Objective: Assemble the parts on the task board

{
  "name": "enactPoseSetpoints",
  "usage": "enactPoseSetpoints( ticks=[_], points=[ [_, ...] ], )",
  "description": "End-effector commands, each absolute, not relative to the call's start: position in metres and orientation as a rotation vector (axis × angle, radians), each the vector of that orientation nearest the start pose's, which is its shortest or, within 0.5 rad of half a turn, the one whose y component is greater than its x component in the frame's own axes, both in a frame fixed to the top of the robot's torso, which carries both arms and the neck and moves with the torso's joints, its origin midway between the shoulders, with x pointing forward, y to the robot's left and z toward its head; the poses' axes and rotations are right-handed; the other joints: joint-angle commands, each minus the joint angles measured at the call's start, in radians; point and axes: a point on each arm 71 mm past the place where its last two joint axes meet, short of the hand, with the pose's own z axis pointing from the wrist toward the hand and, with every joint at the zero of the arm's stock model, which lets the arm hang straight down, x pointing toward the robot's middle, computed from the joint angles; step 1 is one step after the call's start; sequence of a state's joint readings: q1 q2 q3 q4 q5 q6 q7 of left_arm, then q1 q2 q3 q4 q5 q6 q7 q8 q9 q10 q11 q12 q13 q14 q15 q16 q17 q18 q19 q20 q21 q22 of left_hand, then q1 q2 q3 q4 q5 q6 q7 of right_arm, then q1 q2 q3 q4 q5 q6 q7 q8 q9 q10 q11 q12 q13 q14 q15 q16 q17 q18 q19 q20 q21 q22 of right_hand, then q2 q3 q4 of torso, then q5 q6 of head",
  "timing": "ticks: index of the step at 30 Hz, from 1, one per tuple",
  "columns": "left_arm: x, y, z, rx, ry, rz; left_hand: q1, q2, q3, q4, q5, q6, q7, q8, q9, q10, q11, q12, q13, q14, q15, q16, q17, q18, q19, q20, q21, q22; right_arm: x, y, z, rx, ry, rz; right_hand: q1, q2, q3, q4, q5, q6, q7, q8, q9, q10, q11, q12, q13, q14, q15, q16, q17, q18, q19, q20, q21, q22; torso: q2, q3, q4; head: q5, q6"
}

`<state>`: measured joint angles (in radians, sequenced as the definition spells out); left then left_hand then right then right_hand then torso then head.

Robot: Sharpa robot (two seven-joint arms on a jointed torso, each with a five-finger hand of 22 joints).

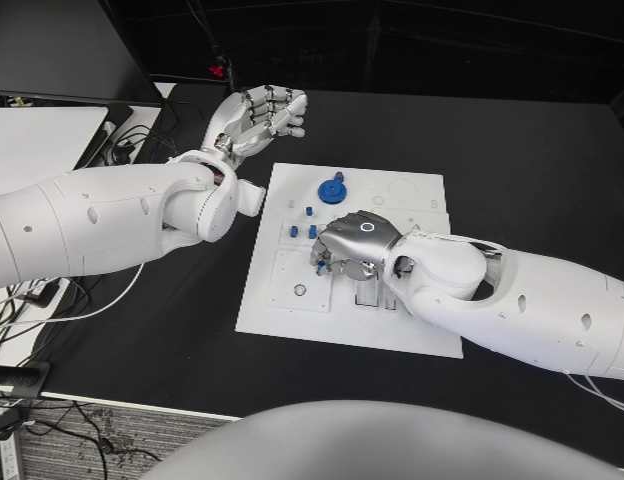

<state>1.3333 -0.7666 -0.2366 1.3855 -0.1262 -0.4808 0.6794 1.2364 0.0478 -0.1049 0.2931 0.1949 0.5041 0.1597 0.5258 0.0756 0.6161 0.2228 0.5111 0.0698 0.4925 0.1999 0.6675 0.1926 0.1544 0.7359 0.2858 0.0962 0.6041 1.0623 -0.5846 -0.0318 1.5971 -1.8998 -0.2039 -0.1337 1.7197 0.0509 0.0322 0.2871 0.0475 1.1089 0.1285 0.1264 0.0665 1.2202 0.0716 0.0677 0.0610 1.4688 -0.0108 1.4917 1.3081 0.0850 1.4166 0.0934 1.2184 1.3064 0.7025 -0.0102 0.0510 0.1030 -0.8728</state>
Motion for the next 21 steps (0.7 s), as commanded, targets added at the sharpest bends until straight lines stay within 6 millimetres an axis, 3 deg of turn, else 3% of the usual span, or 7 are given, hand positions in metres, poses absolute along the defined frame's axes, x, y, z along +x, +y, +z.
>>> enactPoseSetpoints(
  ticks=[1, 21],
  points=[
    [0.5119, 0.22, -0.1608, -0.677, 1.169, -1.422, 0.0, 0.007, -0.006, -0.002, 0.003, -0.008, 0.106, 0.004, -0.001, -0.005, -0.002, 0.004, -0.002, -0.005, -0.001, 0.007, -0.001, 0.008, 0.007, -0.003, 0.006, -0.001, 0.4134, -0.0449, -0.2275, -0.711, 1.608, 0.747, -0.001, -0.006, 0.006, 0.0, 0.003, -0.001, 0.008, 0.004, 0.001, 0.0, 0.004, -0.005, -0.001, 0.068, 0.007, 0.001, 0.079, 0.003, 0.0, 0.006, -0.006, -0.002, 0.0, -0.0001, 0.0004, -0.002, 0.0],
    [0.5121, 0.2199, -0.1609, -0.677, 1.169, -1.422, 0.0, 0.009, -0.008, -0.002, 0.003, -0.009, 0.106, 0.005, -0.001, -0.005, -0.002, 0.005, -0.002, -0.006, -0.001, 0.009, -0.003, 0.008, 0.007, -0.003, 0.006, -0.001, 0.4127, -0.0425, -0.2303, -0.717, 1.632, 0.731, -0.003, -0.011, 0.013, -0.001, 0.004, -0.007, 0.011, -0.003, 0.0, -0.006, 0.007, -0.007, -0.001, 0.067, 0.01, -0.001, 0.076, 0.005, -0.002, 0.008, -0.011, -0.005, 0.0, 0.0, 0.0006, -0.004, 0.0]
  ],
)
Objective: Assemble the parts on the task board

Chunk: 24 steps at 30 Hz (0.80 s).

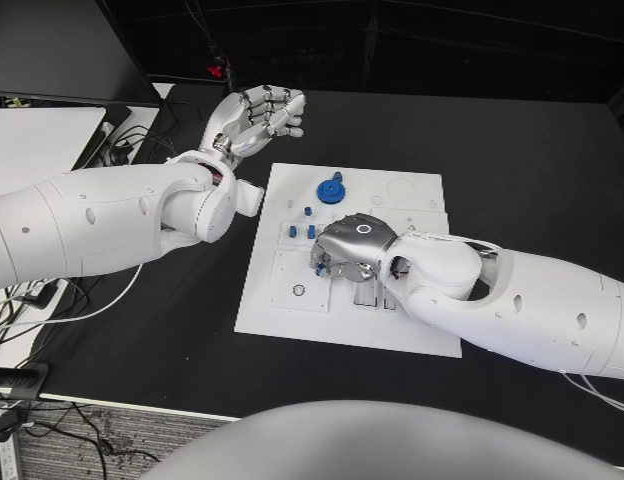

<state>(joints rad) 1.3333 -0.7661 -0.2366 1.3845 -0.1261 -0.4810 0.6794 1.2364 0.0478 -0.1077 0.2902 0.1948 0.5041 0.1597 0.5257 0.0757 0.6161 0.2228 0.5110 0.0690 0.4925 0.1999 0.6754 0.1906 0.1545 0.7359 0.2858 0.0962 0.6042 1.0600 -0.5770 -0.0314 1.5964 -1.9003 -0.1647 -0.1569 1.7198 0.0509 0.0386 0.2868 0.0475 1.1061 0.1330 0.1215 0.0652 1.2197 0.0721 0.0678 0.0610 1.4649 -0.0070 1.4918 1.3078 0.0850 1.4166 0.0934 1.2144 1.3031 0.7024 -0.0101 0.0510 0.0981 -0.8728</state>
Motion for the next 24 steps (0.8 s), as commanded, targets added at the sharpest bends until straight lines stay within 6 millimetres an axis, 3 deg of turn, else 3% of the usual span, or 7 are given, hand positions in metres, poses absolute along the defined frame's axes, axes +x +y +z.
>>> enactPoseSetpoints(
  ticks=[1, 8, 12, 24],
  points=[
    [0.5121, 0.22, -0.1609, -0.677, 1.169, -1.421, 0.0, 0.009, -0.005, 0.001, 0.004, -0.009, 0.106, 0.005, -0.002, -0.005, -0.002, 0.006, -0.001, -0.006, -0.001, 0.001, -0.001, 0.008, 0.007, -0.003, 0.006, -0.001, 0.4126, -0.0423, -0.2304, -0.717, 1.631, 0.733, -0.007, -0.016, 0.008, 0.0, 0.003, -0.011, 0.01, -0.004, 0.0, -0.015, 0.009, -0.008, -0.002, 0.07, 0.008, -0.002, 0.072, 0.005, -0.003, 0.01, -0.011, -0.004, 0.0, -0.0002, 0.0005, 0.001, 0.0],
    [0.5121, 0.2199, -0.1609, -0.677, 1.169, -1.421, 0.0, 0.009, -0.005, 0.001, 0.004, -0.009, 0.106, 0.005, -0.002, -0.005, -0.002, 0.006, -0.001, -0.006, -0.001, 0.001, -0.001, 0.008, 0.007, -0.003, 0.006, -0.001, 0.4115, -0.042, -0.2294, -0.711, 1.61, 0.752, -0.074, -0.063, -0.013, 0.002, 0.014, -0.076, 0.034, -0.049, -0.001, -0.066, 0.029, -0.004, 0.0, 0.059, 0.025, -0.027, 0.019, 0.011, -0.015, 0.024, -0.043, -0.026, 0.0, -0.0003, 0.0004, 0.0, 0.0],
    [0.5122, 0.22, -0.1609, -0.677, 1.169, -1.421, 0.0, 0.009, -0.005, 0.001, 0.004, -0.009, 0.106, 0.005, -0.002, -0.005, -0.002, 0.006, -0.001, -0.006, -0.001, 0.001, -0.001, 0.008, 0.007, -0.003, 0.006, -0.001, 0.4109, -0.0425, -0.2291, -0.707, 1.602, 0.76, -0.103, -0.078, -0.024, 0.0, 0.015, -0.094, 0.042, -0.056, 0.0, -0.08, 0.036, -0.002, 0.0, 0.053, 0.03, -0.042, -0.012, 0.015, -0.02, 0.03, -0.057, -0.036, 0.0, -0.0006, -0.0005, 0.001, 0.0],
    [0.5125, 0.2199, -0.161, -0.678, 1.171, -1.422, 0.001, 0.011, -0.007, 0.001, 0.004, -0.01, 0.106, 0.007, -0.002, -0.006, -0.002, 0.007, -0.001, -0.007, -0.001, 0.003, -0.003, 0.008, 0.007, -0.003, 0.007, -0.002, 0.411, -0.0441, -0.2278, -0.686, 1.581, 0.766, -0.12, -0.086, -0.029, -0.003, 0.016, -0.105, 0.049, -0.056, 0.001, -0.099, 0.042, -0.001, 0.001, 0.045, 0.034, -0.062, -0.053, 0.019, -0.027, 0.035, -0.075, -0.049, 0.001, 0.0001, 0.0001, -0.004, 0.0]
  ],
)
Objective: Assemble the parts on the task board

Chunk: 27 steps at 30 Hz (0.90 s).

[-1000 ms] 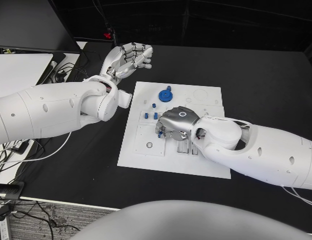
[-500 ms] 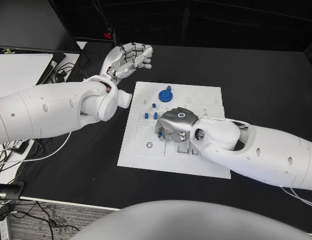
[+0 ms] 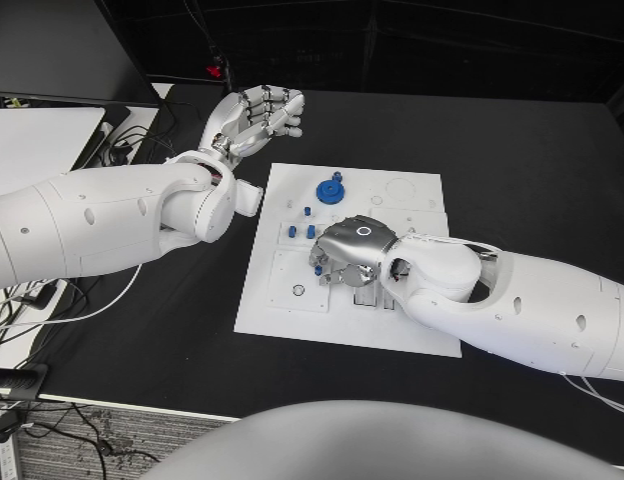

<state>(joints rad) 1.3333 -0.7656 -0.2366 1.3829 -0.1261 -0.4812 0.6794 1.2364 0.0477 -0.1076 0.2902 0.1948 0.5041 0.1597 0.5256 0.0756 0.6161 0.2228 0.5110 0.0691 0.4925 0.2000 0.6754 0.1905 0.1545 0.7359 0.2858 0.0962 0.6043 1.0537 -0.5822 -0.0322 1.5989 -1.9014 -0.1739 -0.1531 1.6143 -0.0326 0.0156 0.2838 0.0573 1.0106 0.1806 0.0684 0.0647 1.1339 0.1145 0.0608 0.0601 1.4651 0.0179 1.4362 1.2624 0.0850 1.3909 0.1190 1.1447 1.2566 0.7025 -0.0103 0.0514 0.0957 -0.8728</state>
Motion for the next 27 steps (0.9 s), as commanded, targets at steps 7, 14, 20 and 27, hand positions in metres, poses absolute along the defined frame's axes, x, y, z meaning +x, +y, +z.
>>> enactPoseSetpoints(
  ticks=[7, 14, 20, 27],
  points=[
    [0.513, 0.22, -0.161, -0.678, 1.173, -1.425, 0.001, 0.012, -0.008, 0.001, 0.004, -0.01, 0.106, 0.007, -0.002, -0.006, -0.002, 0.008, -0.001, -0.007, -0.001, 0.003, -0.003, 0.008, 0.007, -0.003, 0.007, -0.002, 0.409, -0.059, -0.215, -0.556, 1.44, 0.865, -0.028, -0.01, -0.007, -0.004, 0.005, -0.025, 0.008, -0.004, 0.001, -0.045, 0.007, 0.008, 0.002, 0.042, 0.014, -0.017, -0.031, 0.022, -0.005, 0.014, -0.021, -0.014, -0.001, 0.0, -0.0009, -0.014, 0.0],
    [0.513, 0.22, -0.161, -0.679, 1.177, -1.432, -0.012, 0.016, -0.03, 0.002, 0.002, -0.024, 0.109, 0.014, -0.005, -0.017, 0.001, 0.015, -0.003, -0.026, 0.003, 0.008, -0.022, 0.004, -0.003, -0.002, 0.002, -0.009, 0.409, -0.096, -0.195, -0.345, 1.389, 1.009, -0.04, -0.014, -0.004, -0.003, 0.006, -0.04, 0.014, -0.004, 0.001, -0.073, 0.013, 0.013, 0.003, 0.042, 0.019, -0.02, -0.037, 0.019, 0.001, 0.018, -0.011, -0.007, 0.0, -0.0004, 0.0011, -0.028, 0.0],
    [0.513, 0.222, -0.161, -0.679, 1.177, -1.43, -0.013, 0.021, -0.044, 0.001, 0.003, -0.031, 0.111, 0.022, -0.006, -0.027, 0.003, 0.022, -0.004, -0.045, 0.008, 0.009, -0.039, -0.001, -0.021, -0.001, -0.009, -0.02, 0.421, -0.13, -0.174, -0.218, 1.417, 1.053, -0.062, -0.019, -0.004, -0.002, 0.008, -0.087, 0.026, -0.005, 0.0, -0.11, 0.023, 0.02, 0.004, 0.045, 0.027, -0.013, -0.03, 0.017, 0.007, 0.024, -0.004, -0.003, -0.001, -0.0006, 0.0, -0.036, 0.0],
    [0.513, 0.222, -0.161, -0.679, 1.176, -1.427, -0.012, 0.023, -0.044, 0.001, 0.003, -0.031, 0.111, 0.024, -0.006, -0.027, 0.004, 0.023, -0.003, -0.045, 0.008, 0.011, -0.041, -0.001, -0.022, -0.001, -0.01, -0.02, 0.434, -0.156, -0.177, -0.204, 1.513, 0.956, -0.068, -0.02, -0.003, -0.003, -0.001, -0.1, 0.028, -0.004, 0.001, -0.131, 0.027, 0.027, 0.005, 0.046, 0.03, -0.011, -0.028, 0.018, 0.008, 0.028, -0.003, -0.002, 0.001, -0.0001, -0.0017, -0.053, 0.0]
  ],
)
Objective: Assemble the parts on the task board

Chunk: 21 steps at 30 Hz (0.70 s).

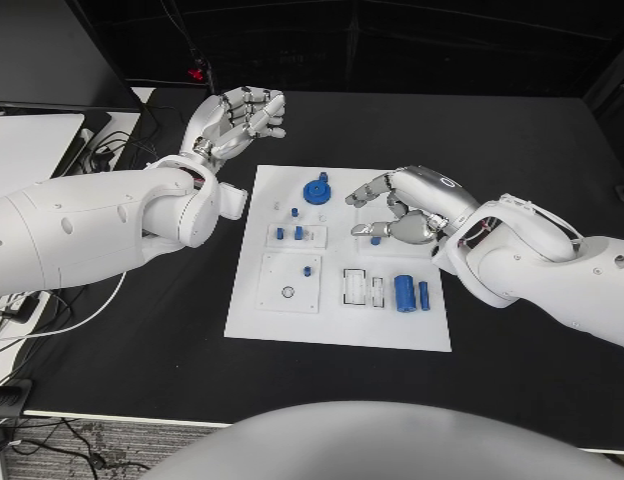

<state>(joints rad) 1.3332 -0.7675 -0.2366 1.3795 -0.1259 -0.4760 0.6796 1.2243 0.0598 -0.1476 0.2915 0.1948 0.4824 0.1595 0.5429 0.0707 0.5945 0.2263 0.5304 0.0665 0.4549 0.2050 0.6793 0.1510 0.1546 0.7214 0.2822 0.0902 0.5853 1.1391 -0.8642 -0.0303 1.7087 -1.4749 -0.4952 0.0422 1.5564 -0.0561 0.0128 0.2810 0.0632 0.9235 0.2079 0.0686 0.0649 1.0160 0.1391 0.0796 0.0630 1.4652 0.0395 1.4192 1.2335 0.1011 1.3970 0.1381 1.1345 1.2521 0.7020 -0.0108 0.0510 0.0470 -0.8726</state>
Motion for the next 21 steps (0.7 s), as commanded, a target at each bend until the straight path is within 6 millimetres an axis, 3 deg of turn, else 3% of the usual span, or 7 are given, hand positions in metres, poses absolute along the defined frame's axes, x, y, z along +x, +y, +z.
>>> enactPoseSetpoints(
  ticks=[1, 8, 14, 21],
  points=[
    [0.513, 0.222, -0.161, -0.679, 1.176, -1.427, 0.0, 0.012, -0.004, 0.0, 0.004, -0.009, 0.111, 0.007, -0.002, -0.006, 0.0, 0.004, -0.001, -0.007, 0.003, 0.007, -0.002, -0.001, -0.007, 0.002, -0.004, -0.002, 0.435, -0.159, -0.179, -0.214, 1.529, 0.934, -0.011, 0.003, 0.0, 0.0, -0.009, -0.015, 0.001, -0.005, 0.001, -0.015, 0.002, 0.01, 0.002, 0.046, 0.009, 0.007, 0.001, 0.001, 0.002, 0.009, 0.007, 0.002, 0.001, 0.0005, -0.0015, -0.005, 0.0],
    [0.513, 0.221, -0.162, -0.679, 1.176, -1.428, 0.003, 0.016, -0.006, -0.001, 0.003, -0.01, 0.111, 0.009, -0.002, -0.005, 0.0, 0.008, -0.001, -0.004, 0.002, 0.013, -0.004, 0.0, -0.005, 0.002, -0.002, -0.002, 0.441, -0.166, -0.192, -0.289, 1.638, 0.775, -0.022, -0.002, -0.002, 0.005, -0.013, -0.038, -0.004, -0.007, -0.001, -0.028, 0.0, 0.019, 0.003, 0.044, 0.008, 0.006, -0.004, 0.003, 0.0, 0.01, 0.002, -0.002, 0.001, 0.0018, 0.0014, -0.016, 0.0],
    [0.513, 0.222, -0.162, -0.68, 1.176, -1.425, 0.005, 0.017, -0.006, -0.001, 0.004, -0.011, 0.111, 0.01, -0.002, -0.005, 0.0, 0.009, 0.0, -0.003, 0.002, 0.015, -0.006, 0.0, -0.003, 0.002, -0.001, -0.003, 0.443, -0.166, -0.203, -0.333, 1.685, 0.678, -0.023, -0.002, -0.002, 0.005, -0.013, -0.04, -0.005, -0.006, 0.0, -0.029, -0.001, 0.023, 0.004, 0.044, 0.007, 0.006, -0.006, 0.004, -0.001, 0.009, -0.001, -0.004, 0.001, 0.0012, -0.0005, -0.016, 0.0],
    [0.513, 0.223, -0.162, -0.68, 1.176, -1.424, 0.005, 0.017, -0.007, -0.001, 0.004, -0.011, 0.111, 0.011, -0.002, -0.005, 0.0, 0.01, 0.0, -0.003, 0.002, 0.015, -0.006, 0.001, -0.002, 0.002, -0.001, -0.003, 0.444, -0.163, -0.21, -0.359, 1.711, 0.606, -0.018, 0.004, 0.005, 0.001, -0.013, -0.028, -0.008, 0.003, 0.003, -0.02, -0.005, 0.042, 0.006, 0.043, 0.005, 0.006, -0.007, 0.005, -0.002, 0.007, -0.003, -0.005, 0.001, 0.001, 0.0015, -0.018, 0.0]
  ],
)
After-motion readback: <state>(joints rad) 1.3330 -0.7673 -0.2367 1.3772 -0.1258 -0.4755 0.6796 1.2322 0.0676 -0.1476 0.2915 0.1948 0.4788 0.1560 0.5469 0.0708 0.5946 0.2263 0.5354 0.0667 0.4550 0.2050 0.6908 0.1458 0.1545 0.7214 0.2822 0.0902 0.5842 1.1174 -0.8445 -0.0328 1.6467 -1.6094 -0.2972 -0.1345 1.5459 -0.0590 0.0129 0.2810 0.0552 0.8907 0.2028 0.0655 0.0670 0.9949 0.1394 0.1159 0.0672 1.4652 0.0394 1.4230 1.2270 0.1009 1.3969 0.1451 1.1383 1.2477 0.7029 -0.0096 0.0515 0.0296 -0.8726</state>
